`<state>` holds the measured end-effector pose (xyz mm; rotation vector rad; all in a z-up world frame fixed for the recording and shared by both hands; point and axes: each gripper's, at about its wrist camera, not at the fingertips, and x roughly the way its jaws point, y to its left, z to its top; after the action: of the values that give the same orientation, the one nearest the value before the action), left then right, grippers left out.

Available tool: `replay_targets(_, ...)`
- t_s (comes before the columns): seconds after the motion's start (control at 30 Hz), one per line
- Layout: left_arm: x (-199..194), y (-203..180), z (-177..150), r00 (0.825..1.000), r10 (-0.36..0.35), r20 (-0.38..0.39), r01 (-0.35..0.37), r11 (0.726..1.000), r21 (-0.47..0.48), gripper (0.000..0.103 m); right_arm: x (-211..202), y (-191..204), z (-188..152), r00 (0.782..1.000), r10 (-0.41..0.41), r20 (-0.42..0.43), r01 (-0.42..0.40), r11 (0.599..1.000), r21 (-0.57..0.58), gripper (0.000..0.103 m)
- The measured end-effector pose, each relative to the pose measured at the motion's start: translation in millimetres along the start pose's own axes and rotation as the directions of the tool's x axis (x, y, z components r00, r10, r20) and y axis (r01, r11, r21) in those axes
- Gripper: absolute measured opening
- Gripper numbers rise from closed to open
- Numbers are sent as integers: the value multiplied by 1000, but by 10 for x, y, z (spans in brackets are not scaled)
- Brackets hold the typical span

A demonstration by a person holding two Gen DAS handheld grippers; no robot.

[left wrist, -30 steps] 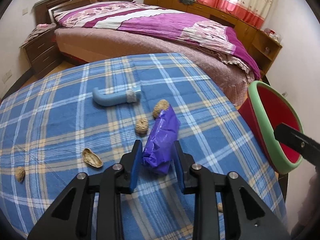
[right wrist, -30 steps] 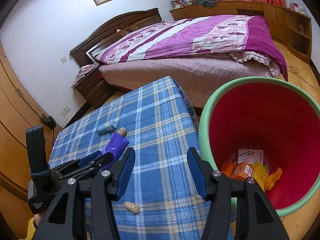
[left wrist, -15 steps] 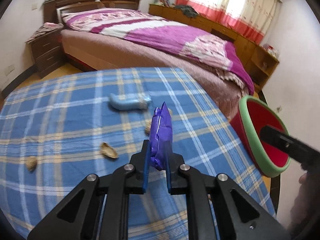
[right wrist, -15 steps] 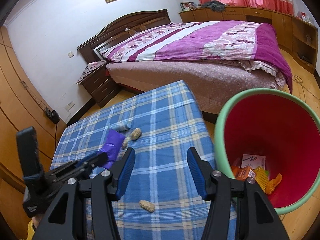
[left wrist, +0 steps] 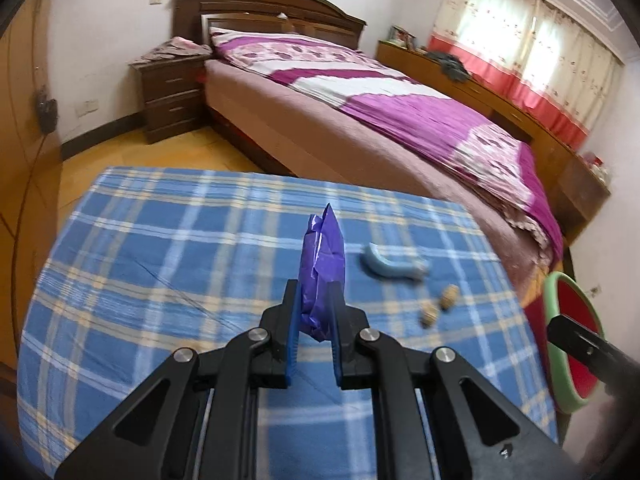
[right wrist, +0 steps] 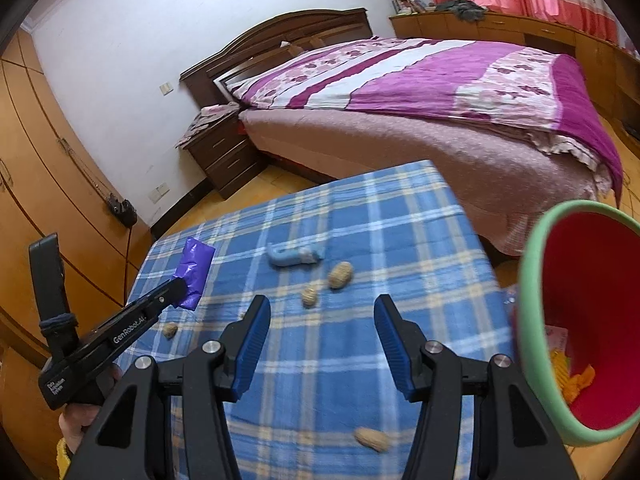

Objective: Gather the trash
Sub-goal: 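Lift the purple wrapper with the left gripper while the right gripper moves to the blue tube, then grasp the blue plastic tube with the right gripper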

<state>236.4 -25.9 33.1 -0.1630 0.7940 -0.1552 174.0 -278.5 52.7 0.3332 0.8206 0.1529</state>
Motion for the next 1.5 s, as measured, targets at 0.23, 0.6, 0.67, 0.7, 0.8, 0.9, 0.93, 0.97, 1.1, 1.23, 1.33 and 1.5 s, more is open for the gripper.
replay_targets(0.23,168,306,81,996,85,22,-84,995,-49,13,427,250,96,999,-5,-46,4,1000,-17,64)
replay_targets(0.6,381,669,16,986,165,6,-162,977,-139,13,1063,475,157,995,-48,-93,45,998,-32,80)
replay_targets(0.67,393,693,10,987,163,2,-161,975,-152,13,1151,498,180,995,-56,-88,53,998,-34,84)
replay_targets(0.7,398,703,3,987,162,0,-160,975,-156,13,1180,514,191,995,-61,-85,58,998,-37,84)
replay_targets(0.8,410,716,-8,986,165,-4,-164,973,-160,13,1293,552,221,993,-89,-78,85,995,-48,84)
replay_targets(0.9,411,720,-12,987,163,-3,-162,974,-161,12,1383,575,231,990,-118,-78,113,992,-59,85)
replay_targets(0.93,415,721,-12,986,164,-4,-163,974,-159,12,1414,578,236,989,-126,-80,121,991,-62,85)
replay_targets(0.97,415,723,-14,986,165,-3,-163,974,-158,12,1452,577,241,988,-133,-84,128,990,-63,85)
replay_targets(1.1,413,726,-16,987,160,-4,-159,974,-163,12,1538,553,264,985,-151,-85,146,987,-60,90)
replay_targets(1.23,401,716,-19,987,158,-4,-157,974,-163,12,1603,519,285,982,-171,-82,167,985,-52,90)
replay_targets(1.33,400,711,-15,988,157,-4,-155,974,-165,12,1642,529,282,979,-191,-77,187,980,-65,89)
replay_targets(1.5,400,712,-16,988,153,-4,-151,975,-165,12,1651,582,264,970,-234,-62,227,969,-101,74)
